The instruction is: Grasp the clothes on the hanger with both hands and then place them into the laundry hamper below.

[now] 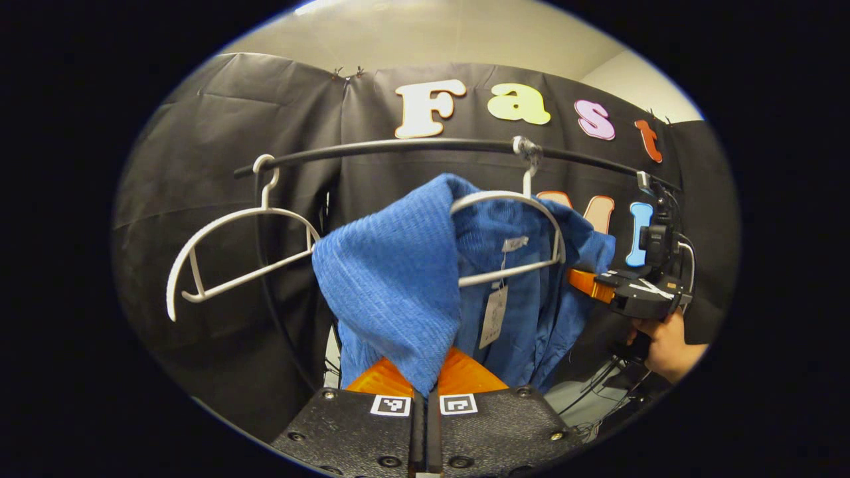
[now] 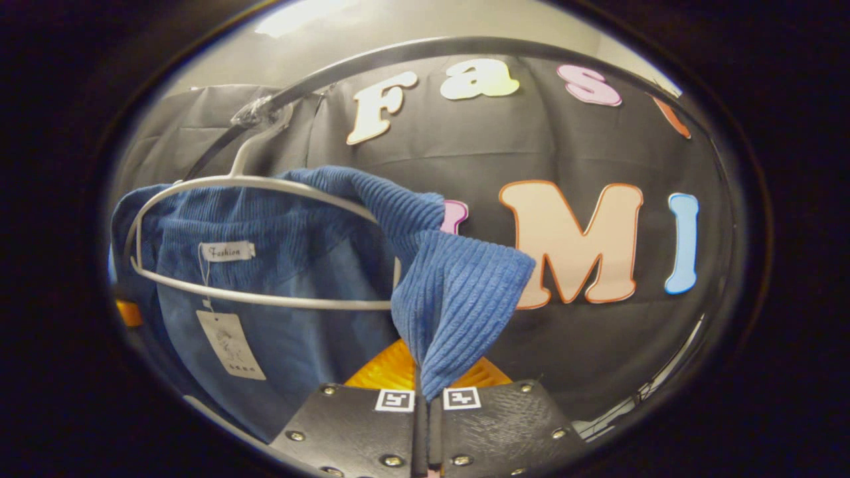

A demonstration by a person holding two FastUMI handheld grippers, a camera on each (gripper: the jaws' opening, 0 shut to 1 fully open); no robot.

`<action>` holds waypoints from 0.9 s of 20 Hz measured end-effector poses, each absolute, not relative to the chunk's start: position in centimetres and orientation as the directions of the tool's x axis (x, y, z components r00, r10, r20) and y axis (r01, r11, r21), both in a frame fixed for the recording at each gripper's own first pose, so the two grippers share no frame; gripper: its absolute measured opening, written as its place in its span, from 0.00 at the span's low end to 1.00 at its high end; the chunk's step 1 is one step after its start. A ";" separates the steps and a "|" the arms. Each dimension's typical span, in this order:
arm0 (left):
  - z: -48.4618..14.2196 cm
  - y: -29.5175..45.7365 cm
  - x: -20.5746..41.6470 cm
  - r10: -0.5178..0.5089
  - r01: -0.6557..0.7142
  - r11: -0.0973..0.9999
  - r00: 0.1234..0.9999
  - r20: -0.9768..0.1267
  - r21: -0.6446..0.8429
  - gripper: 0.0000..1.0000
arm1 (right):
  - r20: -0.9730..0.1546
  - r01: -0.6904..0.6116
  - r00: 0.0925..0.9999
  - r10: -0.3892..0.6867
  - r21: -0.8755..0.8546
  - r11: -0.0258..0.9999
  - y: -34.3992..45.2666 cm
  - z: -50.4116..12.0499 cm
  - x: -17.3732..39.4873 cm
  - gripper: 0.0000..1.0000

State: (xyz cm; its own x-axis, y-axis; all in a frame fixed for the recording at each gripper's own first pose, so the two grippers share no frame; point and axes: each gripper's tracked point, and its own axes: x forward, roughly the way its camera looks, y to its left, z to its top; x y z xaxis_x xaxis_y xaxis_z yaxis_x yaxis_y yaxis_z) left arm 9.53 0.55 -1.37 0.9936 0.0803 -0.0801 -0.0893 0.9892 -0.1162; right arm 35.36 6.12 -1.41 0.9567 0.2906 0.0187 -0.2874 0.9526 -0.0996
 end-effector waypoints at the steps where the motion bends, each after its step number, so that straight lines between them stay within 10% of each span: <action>1: -0.6 0.7 9.6 0.079 -0.088 0.988 0.994 -0.069 -0.128 0.02 | 0.031 -0.273 0.960 0.277 -0.100 0.957 5.7 -0.9 35.7 0.02; 18: 4.3 3.4 10.3 0.093 -0.094 0.987 0.996 -0.019 -0.131 0.00 | 0.083 -0.159 0.983 0.164 -0.062 0.985 3.2 0.8 41.4 0.02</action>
State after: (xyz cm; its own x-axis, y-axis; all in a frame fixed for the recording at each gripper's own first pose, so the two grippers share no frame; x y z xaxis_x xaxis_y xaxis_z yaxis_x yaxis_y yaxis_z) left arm 10.33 3.35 4.26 0.9955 0.0926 -0.0194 -0.0943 0.9869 -0.1311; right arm 41.39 3.24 0.75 0.9829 0.1643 0.0833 -0.1594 0.9853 -0.0622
